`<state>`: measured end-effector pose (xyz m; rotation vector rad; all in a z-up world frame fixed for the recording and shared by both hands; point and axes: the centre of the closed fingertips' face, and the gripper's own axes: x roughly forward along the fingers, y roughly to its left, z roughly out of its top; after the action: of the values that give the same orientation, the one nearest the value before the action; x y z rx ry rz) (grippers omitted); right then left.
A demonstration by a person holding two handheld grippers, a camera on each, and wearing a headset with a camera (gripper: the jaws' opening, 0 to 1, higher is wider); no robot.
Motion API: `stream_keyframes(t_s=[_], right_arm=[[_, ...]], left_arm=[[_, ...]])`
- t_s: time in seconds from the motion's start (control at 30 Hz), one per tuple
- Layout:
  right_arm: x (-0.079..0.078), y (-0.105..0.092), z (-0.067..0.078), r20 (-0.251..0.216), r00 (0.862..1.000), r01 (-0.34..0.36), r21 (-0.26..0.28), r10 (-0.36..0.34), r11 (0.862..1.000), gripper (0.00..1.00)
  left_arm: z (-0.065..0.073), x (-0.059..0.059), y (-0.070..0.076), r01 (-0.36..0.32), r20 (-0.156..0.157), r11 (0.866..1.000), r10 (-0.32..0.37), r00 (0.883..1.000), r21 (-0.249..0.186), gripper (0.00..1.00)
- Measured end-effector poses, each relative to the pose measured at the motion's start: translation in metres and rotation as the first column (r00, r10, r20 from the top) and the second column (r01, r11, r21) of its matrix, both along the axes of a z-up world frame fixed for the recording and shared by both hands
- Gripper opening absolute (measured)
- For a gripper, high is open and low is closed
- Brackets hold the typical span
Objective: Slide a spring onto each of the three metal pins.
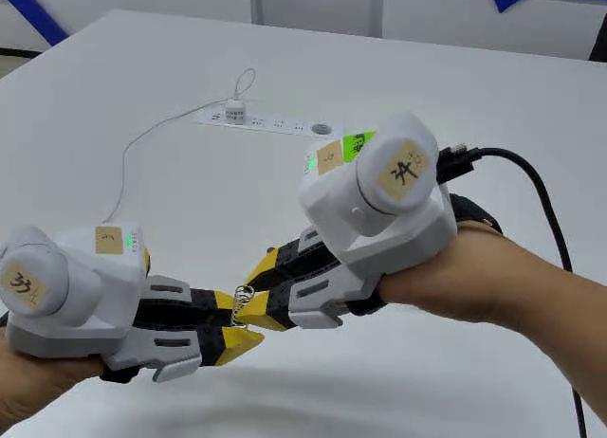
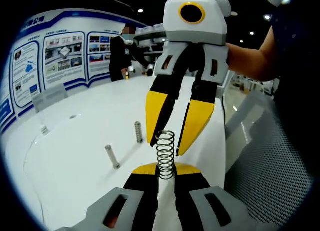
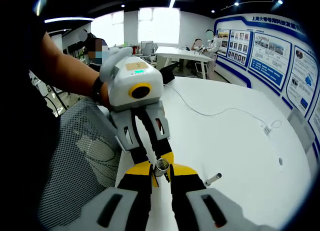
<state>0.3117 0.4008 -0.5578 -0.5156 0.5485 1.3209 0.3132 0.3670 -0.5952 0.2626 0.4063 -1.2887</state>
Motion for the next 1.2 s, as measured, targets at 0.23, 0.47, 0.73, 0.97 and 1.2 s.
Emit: stream_keyframes(t_s=[0.23,0.47,0.73,0.97,1.2], right_arm=[[0.002,0.001,0.001,-0.012,1.000,0.012,0.024,-0.012,1.000,0.13],[0.002,0.004,0.004,-0.010,1.000,0.013,0.035,-0.013,0.999,0.12],[0.005,0.003,0.005,-0.007,1.000,0.019,0.030,-0.018,0.999,0.12],[0.014,-0.004,0.006,0.007,0.999,0.045,0.019,-0.045,0.999,0.12],[0.029,-0.013,0.010,0.029,0.995,0.090,0.012,-0.090,0.996,0.12]], left_arm=[[0.003,0.000,-0.003,0.000,0.006,1.000,0.000,1.000,-0.008,0.11],[0.005,0.002,-0.003,-0.006,0.018,1.000,0.006,1.000,-0.010,0.12],[0.004,0.006,0.001,-0.023,0.025,1.000,0.023,0.999,0.003,0.18],[0.003,0.010,0.008,-0.055,0.015,0.998,0.055,0.998,-0.005,0.25],[0.003,0.012,0.014,-0.082,0.006,0.996,0.082,0.997,-0.016,0.30]])
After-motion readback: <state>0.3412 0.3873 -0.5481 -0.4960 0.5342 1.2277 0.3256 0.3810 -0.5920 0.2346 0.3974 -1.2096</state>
